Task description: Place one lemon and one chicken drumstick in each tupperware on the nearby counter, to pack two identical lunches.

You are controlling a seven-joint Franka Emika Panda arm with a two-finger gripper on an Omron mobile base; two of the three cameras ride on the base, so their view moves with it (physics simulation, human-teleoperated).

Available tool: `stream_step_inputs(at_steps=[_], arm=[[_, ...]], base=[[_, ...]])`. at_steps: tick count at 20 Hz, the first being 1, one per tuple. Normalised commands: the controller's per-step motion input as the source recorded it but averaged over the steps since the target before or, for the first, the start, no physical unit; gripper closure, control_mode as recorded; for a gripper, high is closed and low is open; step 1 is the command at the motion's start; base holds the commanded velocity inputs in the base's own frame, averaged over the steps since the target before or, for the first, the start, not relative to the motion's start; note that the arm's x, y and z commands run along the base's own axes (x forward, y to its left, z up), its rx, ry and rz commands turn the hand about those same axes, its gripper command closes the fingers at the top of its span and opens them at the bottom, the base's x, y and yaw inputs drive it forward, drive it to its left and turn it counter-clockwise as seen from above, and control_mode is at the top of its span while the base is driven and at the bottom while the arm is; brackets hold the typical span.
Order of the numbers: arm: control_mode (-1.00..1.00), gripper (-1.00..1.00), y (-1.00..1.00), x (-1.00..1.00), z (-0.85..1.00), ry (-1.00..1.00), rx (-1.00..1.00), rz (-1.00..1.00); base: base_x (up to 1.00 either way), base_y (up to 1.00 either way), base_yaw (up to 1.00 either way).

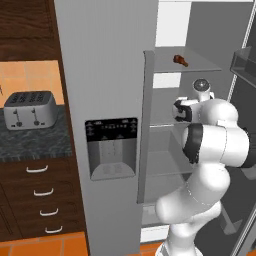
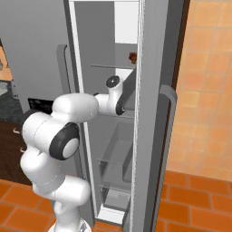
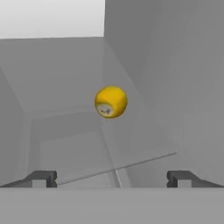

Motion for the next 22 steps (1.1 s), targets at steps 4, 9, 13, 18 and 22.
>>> stream_step_inputs(at_steps=[4,9,13,18,22], arm=[[-1.00,-1.00,-0.35,0.35,-0.05,0.00,0.03,0.00],[-1.00,-1.00,-0.31,0.47,-0.16,0.01,0.03,0.00],[-1.00,-1.00,-0.25,0.55,-0.26,0.03,0.03,0.00],[-1.00,-1.00,-0.17,0.55,-0.25,0.03,0.01,0.00],[-1.00,-1.00,-0.07,0.60,-0.23,0.04,0.01,0.00]], base=[[0.00,0.00,0.00],[0.00,0.00,0.00],[0.00,0.00,0.00],[0.00,0.00,0.00],[0.00,0.00,0.00]])
